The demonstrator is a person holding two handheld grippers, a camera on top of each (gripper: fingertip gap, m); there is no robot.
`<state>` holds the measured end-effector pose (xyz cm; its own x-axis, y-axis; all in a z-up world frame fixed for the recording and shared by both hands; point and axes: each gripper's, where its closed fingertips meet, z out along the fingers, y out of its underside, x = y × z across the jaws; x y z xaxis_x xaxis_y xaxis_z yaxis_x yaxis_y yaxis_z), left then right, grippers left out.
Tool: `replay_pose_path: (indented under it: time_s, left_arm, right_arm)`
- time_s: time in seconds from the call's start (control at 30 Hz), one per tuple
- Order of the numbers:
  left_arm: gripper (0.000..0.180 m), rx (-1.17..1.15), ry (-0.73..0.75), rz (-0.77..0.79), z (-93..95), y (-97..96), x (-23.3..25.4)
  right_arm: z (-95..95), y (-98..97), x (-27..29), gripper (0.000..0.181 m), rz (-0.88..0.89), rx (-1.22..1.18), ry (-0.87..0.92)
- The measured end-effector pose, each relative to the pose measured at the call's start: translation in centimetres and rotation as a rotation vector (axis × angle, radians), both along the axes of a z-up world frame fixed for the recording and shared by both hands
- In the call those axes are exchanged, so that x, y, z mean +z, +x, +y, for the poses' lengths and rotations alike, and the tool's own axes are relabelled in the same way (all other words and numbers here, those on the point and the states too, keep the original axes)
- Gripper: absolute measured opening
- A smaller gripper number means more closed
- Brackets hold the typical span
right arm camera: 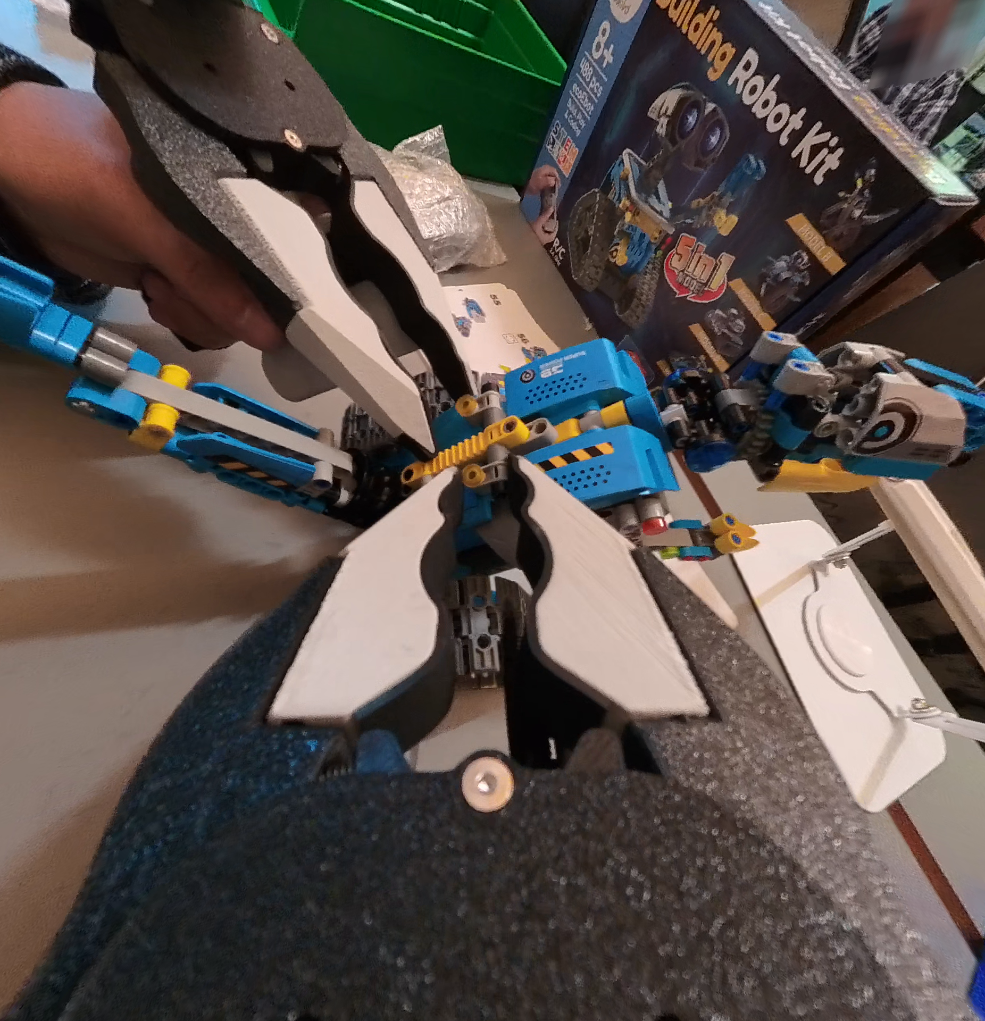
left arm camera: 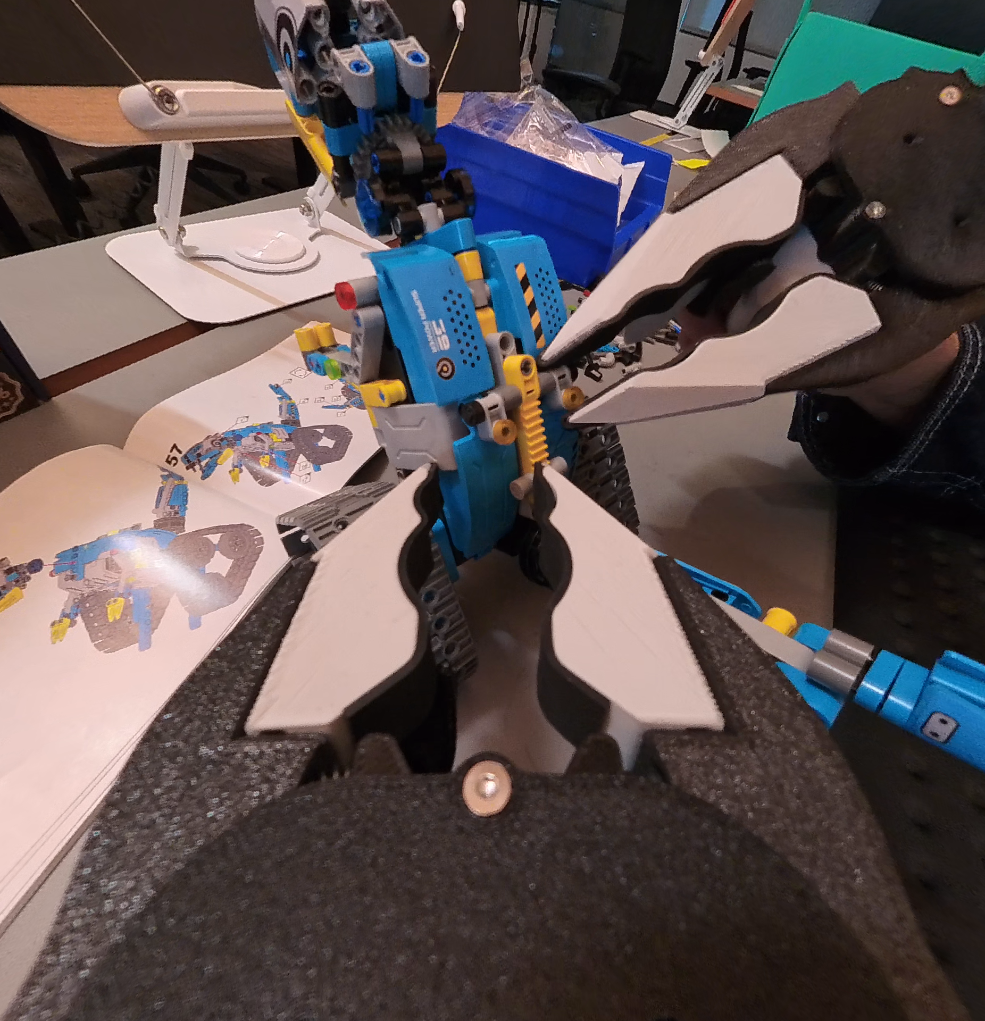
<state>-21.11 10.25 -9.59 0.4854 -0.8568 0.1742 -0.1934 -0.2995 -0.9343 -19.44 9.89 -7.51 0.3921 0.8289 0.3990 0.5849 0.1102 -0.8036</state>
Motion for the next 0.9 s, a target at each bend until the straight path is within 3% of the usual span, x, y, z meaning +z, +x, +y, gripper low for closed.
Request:
replay_pose_path:
  time_s: [0.33, 0.53, 0.63, 0.7, 0.9]
  left_arm:
    - [0.032, 0.001, 0.005, -0.002, 0.06, 0.02, 0.01]
    - [0.032, -0.001, 0.001, -0.004, 0.07, 0.00, -0.04]
    - [0.032, -0.003, 0.001, -0.003, 0.06, 0.02, -0.06]
    - [0.032, -0.004, 0.000, -0.002, 0.06, 0.04, -0.07]
    - [0.032, -0.003, 0.002, -0.001, 0.07, 0.08, -0.09]
  right_arm:
    - [-0.11, -0.02, 0.11, 0.015, 0.069, 0.018, -0.064]
    - [0.07, -0.01, 0.07, 0.014, -0.188, -0.014, 0.411]
    - [0.06, 0.05, 0.06, 0.013, -0.276, -0.017, 0.531]
    - [0.05, 0.11, 0.04, 0.012, -0.266, -0.016, 0.486]
    - [-0.01, 0.19, -0.01, 0.013, 0.015, -0.017, 0.039]
